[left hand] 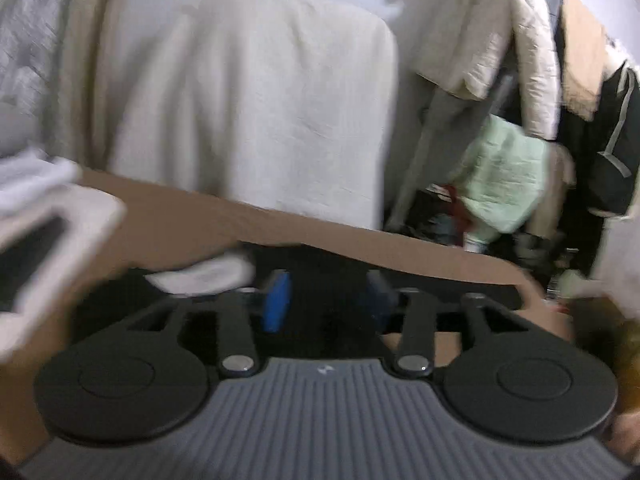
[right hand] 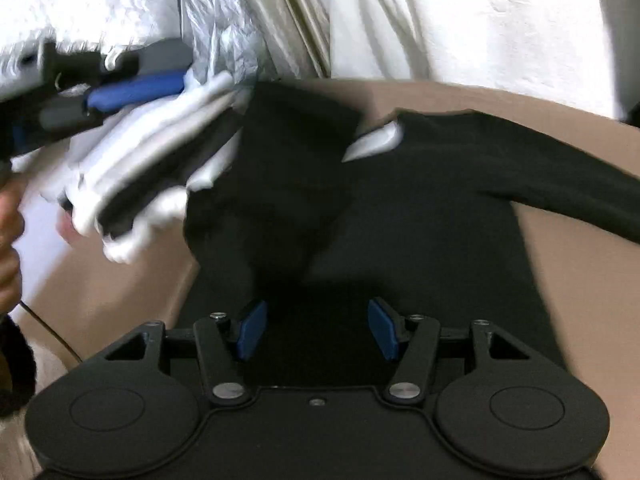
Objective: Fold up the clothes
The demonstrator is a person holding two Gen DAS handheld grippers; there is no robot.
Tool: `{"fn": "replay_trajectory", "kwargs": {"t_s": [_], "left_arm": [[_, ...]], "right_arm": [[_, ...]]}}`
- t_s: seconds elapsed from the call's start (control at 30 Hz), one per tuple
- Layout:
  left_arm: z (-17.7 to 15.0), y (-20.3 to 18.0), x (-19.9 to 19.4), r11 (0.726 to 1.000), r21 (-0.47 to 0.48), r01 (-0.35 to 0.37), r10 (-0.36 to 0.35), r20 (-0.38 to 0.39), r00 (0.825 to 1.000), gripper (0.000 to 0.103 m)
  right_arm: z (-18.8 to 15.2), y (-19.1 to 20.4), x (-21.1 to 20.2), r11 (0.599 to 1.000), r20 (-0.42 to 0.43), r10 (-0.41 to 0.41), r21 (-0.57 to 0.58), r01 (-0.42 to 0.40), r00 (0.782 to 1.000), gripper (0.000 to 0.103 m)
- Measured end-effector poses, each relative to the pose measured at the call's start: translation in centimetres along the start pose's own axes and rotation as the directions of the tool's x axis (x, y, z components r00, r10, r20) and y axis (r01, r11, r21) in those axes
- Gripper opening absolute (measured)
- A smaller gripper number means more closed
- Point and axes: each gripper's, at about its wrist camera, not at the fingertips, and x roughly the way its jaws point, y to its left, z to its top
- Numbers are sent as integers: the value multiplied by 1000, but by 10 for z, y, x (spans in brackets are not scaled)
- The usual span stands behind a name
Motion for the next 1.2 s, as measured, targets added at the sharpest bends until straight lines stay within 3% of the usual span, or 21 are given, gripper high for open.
{"fn": "replay_trajectory", "kwargs": {"t_s": [0.07, 0.13, 0.17, 0.27, 0.37, 0.43, 0.5, 0.57, 0.67, 0.8, 0.83, 0.87, 0.9, 0.93, 1.0, 1.1, 1.2], "left_arm": [[-21, 28, -7, 986, 69, -153, 151, 31, 988, 70], [-39, 62, -1, 961, 65, -269, 271, -28, 962, 70], [-51, 82, 2, 953, 17, -303, 303, -68, 951, 69], [-81, 134, 15, 927, -213, -308, 269, -195, 943, 68], [-90, 161, 30, 900, -311, -305, 226, -265, 937, 67], [-87, 158, 37, 911, -269, -313, 249, -247, 937, 67], [-84, 150, 48, 921, -175, -349, 306, -230, 924, 67], [-87, 143, 53, 925, -115, -363, 332, -222, 917, 67], [-87, 138, 68, 929, -80, -360, 338, -208, 918, 67], [-78, 140, 82, 945, -98, -312, 293, -175, 940, 64], [-76, 142, 89, 951, -95, -294, 276, -169, 946, 52], [-74, 144, 99, 960, -71, -272, 255, -191, 948, 1], [-74, 142, 110, 962, -26, -272, 260, -221, 940, 4], [-74, 138, 115, 956, 22, -293, 290, -223, 931, 4], [-69, 130, 112, 946, 59, -319, 325, -171, 930, 4], [-46, 137, 93, 940, -19, -342, 339, -88, 937, 4], [-29, 155, 83, 925, -114, -363, 361, -34, 932, 4]], "right_arm": [[-7, 12, -21, 994, 22, 0, -108, 3, 1000, 68], [-12, 21, -27, 986, 28, 7, -165, -3, 1000, 74], [-12, 22, -23, 986, 25, 7, -169, -3, 1000, 74], [-6, 16, -4, 992, 23, -24, -122, 27, 999, 74], [-3, -7, 19, 998, -5, -59, -3, 59, 998, 74], [-5, -31, 32, 990, -26, -57, 126, 60, 998, 74], [-8, -55, 42, 969, -32, -77, 232, 83, 996, 74], [-10, -77, 50, 942, -12, -148, 304, 144, 989, 74], [-7, -96, 61, 912, 54, -260, 342, 227, 964, 74], [-4, -100, 75, 941, 108, -214, 290, 175, 971, 73], [-1, -96, 78, 951, 128, -210, 257, 172, 969, 68], [3, -91, 81, 958, 148, -218, 222, 182, 965, 35], [6, -87, 82, 961, 162, -232, 193, 200, 959, 3], [10, -84, 83, 961, 175, -248, 168, 220, 953, 4], [15, -81, 75, 954, 240, -283, 167, 248, 929, 4], [21, -90, 56, 943, 314, -297, 246, 225, 902, 4], [28, -103, 39, 930, 365, -309, 309, 199, 878, 4]]}}
